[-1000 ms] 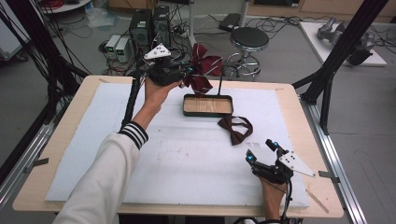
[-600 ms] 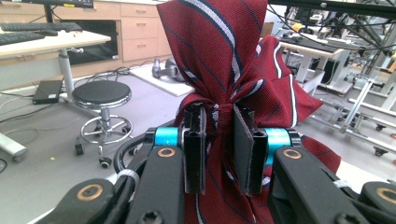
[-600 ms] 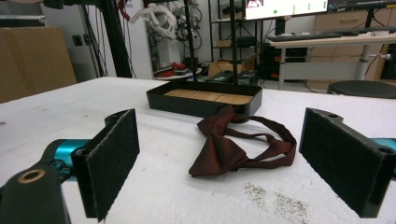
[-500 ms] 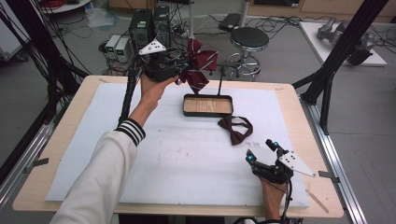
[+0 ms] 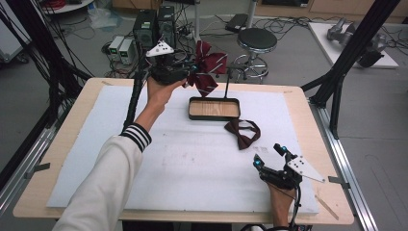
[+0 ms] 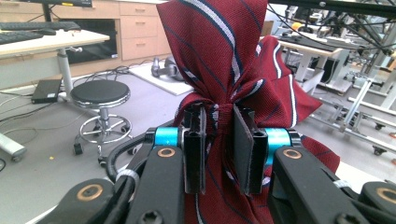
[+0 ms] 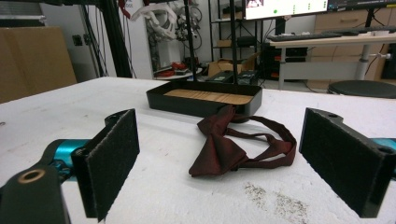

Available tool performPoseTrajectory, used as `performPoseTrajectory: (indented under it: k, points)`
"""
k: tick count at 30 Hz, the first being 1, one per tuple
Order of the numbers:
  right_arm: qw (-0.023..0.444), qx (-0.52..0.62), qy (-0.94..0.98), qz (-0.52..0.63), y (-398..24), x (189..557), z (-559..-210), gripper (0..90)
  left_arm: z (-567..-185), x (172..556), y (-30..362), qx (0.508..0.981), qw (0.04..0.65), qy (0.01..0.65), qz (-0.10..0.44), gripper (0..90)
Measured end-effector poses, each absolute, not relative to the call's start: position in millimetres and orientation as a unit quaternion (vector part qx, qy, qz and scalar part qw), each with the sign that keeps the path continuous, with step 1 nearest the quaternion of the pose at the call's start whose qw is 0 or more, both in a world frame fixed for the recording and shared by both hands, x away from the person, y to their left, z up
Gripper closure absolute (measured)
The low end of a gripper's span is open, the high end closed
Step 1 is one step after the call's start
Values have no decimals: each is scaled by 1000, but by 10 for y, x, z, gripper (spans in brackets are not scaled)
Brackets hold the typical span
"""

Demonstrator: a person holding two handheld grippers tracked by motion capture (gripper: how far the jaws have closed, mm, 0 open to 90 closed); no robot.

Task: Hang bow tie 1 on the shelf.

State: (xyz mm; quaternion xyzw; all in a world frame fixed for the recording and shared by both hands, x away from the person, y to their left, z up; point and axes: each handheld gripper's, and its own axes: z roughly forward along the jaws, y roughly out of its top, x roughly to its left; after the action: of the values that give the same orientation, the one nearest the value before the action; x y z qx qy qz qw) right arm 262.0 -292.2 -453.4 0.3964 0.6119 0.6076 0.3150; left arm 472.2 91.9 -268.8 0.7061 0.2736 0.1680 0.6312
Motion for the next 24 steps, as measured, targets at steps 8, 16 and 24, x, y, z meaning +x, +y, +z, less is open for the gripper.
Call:
performPoseTrajectory:
  k: [8,16,24]
  points:
    - [316,396,612,608,-2922,2619,-4534,112,-2636,4640,880,708,636,263,161,754]
    - [314,397,613,607,-2918,2615,-4535,112,-2606,4672,934,700,638,274,166,754]
    - [315,397,612,607,-2923,2619,-4533,112,-2631,4753,968,698,640,279,163,754]
